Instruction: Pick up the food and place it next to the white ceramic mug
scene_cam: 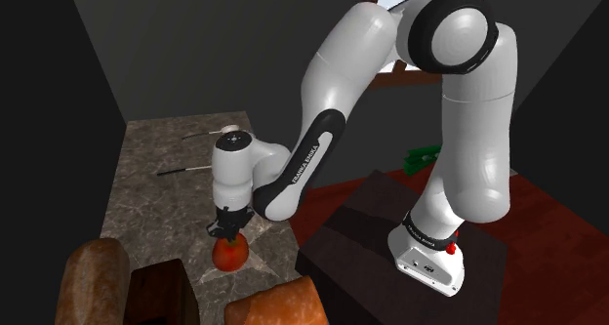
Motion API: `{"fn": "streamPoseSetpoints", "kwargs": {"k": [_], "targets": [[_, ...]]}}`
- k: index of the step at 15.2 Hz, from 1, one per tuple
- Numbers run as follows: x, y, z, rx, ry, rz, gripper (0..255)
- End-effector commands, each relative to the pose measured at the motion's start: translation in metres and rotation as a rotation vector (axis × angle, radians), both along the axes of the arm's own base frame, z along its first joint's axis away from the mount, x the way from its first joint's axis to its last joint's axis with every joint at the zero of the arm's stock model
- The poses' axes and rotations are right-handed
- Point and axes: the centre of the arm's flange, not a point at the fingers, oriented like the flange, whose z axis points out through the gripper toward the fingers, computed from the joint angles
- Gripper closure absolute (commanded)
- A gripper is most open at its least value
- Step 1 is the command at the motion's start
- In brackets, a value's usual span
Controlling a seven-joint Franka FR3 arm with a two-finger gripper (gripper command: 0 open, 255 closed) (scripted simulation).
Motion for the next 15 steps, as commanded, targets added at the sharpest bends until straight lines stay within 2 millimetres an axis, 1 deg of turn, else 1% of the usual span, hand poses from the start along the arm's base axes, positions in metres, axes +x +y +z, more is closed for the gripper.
{"fn": "streamPoseSetpoints", "kwargs": {"k": [1, 15], "targets": [[0.001, 0.001, 0.012, 0.000, 0.000, 0.000, 255], [0.001, 0.001, 0.086, 0.000, 0.000, 0.000, 255]]}}
